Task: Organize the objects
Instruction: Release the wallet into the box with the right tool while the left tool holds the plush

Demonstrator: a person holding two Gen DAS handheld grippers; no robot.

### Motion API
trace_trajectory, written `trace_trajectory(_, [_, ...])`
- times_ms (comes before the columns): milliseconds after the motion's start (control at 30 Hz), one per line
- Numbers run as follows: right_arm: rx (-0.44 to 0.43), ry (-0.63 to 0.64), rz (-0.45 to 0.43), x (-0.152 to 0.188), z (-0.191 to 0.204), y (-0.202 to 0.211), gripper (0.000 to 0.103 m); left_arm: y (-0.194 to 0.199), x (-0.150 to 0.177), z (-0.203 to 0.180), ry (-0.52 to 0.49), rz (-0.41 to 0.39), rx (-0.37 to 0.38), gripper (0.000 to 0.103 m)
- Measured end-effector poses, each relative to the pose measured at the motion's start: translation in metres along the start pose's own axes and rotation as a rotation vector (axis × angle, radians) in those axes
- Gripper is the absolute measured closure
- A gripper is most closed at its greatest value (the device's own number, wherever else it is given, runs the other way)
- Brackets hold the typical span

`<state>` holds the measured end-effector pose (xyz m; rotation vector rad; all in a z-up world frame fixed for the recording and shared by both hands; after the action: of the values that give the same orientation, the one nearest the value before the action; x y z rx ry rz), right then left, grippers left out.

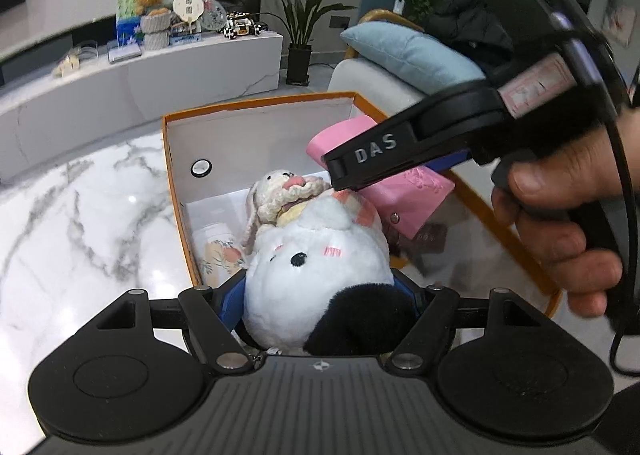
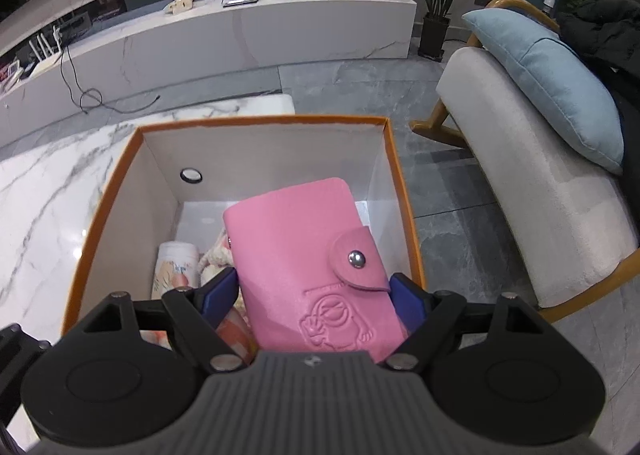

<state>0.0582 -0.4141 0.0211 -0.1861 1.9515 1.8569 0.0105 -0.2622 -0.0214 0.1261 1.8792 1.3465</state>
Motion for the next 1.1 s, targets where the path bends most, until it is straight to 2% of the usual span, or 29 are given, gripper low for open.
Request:
trace_trajectory(200, [0.019,0.035,0.03,0.0,0.007,-0.015,0.021,-0.005,0.004,-0.011,-0.066,0.018,-0.081,0.018])
trace_trajectory(367, [0.025,0.062,0.024,-0.003,0.017,-0.018,0.021,-0.006,0.003,-0.009,-0.063,0.025,-0.101,0.018])
trace_trajectory(667, [-0.019,0.093,0.013,-0.011,0.04,-0.026,0.02,0.003,0.009,0.013,-0.03,0.035,-0.141,0.018])
trace_trajectory(1100, [-0.096,0.172,-0.01,-0.027,0.137,-0.039,0.02,0.027,0.025,0.076,0.072,0.035,-0.221,0.018])
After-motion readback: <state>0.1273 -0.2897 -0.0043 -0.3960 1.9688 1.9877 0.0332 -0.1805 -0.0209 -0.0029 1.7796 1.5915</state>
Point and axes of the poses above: each gripper's, at about its wrist camera, not at the fingertips, and y roughly against the way its jaws point, z to its left, x to its underside, the point moved 2 cm from there along -y, roughly the way its jaws point, and after that the axes turned 11 degrees about z, right-handed, at the moved point
